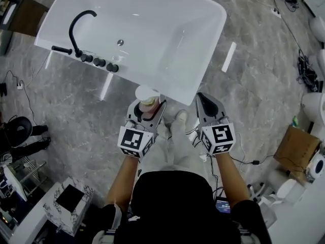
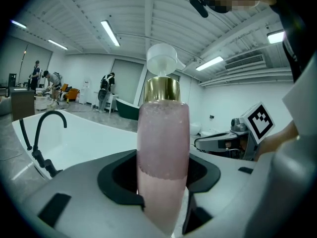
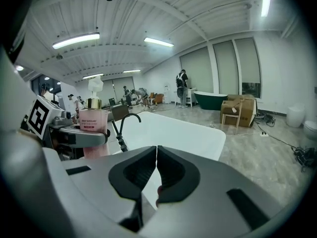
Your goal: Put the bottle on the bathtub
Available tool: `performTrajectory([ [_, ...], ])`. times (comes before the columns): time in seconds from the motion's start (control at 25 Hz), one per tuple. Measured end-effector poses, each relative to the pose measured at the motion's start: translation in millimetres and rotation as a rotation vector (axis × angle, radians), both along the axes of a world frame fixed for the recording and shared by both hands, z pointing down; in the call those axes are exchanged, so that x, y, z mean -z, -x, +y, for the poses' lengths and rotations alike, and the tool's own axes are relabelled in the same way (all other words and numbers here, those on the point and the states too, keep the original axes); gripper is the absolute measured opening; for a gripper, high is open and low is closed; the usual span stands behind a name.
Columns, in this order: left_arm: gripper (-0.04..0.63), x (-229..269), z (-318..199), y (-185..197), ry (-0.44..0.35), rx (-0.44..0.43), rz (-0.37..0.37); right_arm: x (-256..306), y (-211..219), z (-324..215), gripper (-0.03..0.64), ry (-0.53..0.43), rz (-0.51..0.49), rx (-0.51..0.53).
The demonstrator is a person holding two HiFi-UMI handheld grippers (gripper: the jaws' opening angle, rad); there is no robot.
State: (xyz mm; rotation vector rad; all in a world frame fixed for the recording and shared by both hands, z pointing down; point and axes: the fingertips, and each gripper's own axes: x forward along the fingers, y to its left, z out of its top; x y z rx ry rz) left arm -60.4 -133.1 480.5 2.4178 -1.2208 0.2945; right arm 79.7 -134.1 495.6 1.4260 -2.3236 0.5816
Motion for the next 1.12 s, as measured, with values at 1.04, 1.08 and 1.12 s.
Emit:
performTrajectory([
  [1.04, 0.23, -176, -7, -32, 0.138, -0.017, -0.073, -165, -7, 12, 0.023, 0.172, 0.0, 0.047],
  [1.08, 0.23, -179, -7, -35, 0.14, -0.02, -0.074, -169, -9, 13, 0.023, 0.175, 0.0, 0.047],
  [1.12, 0.23, -182, -7, -37, 0.143, -0.022, -0.075, -172, -10, 13, 0.023, 0.177, 0.001, 0.048],
])
